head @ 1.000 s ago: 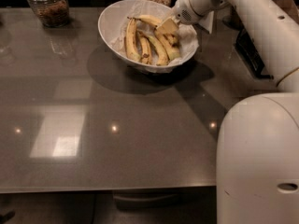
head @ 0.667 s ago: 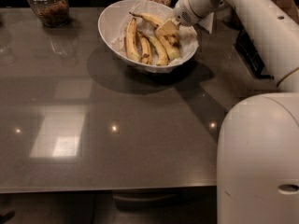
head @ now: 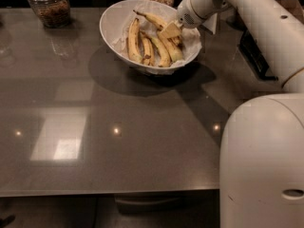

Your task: Pick banana from white bowl

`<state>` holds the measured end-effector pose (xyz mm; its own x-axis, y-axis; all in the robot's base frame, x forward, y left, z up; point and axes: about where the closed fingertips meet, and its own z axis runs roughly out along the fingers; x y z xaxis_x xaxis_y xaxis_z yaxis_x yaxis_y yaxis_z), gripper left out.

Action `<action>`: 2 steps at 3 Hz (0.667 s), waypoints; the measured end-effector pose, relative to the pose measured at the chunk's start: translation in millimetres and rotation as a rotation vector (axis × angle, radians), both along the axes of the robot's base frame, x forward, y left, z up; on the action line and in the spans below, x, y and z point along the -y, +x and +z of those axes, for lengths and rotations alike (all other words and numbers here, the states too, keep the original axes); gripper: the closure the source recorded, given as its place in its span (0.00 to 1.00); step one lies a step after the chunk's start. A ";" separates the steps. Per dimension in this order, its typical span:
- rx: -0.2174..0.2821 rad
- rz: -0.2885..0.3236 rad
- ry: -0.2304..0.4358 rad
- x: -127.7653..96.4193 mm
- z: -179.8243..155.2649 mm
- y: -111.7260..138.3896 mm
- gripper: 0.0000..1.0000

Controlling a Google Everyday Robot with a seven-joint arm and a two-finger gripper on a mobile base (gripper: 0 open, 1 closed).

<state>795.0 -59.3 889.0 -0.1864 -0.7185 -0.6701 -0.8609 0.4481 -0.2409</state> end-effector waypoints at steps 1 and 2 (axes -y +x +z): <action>0.000 0.000 0.000 0.1 0.6 1.2 0.84; 0.009 -0.013 -0.017 4.2 4.8 -4.2 1.00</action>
Offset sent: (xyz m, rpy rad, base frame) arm -0.0159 -0.0148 0.0163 -0.0395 -0.0318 -0.0414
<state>790.8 -63.6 893.7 -0.1902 -0.7276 -0.6591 -0.8527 0.4551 -0.2563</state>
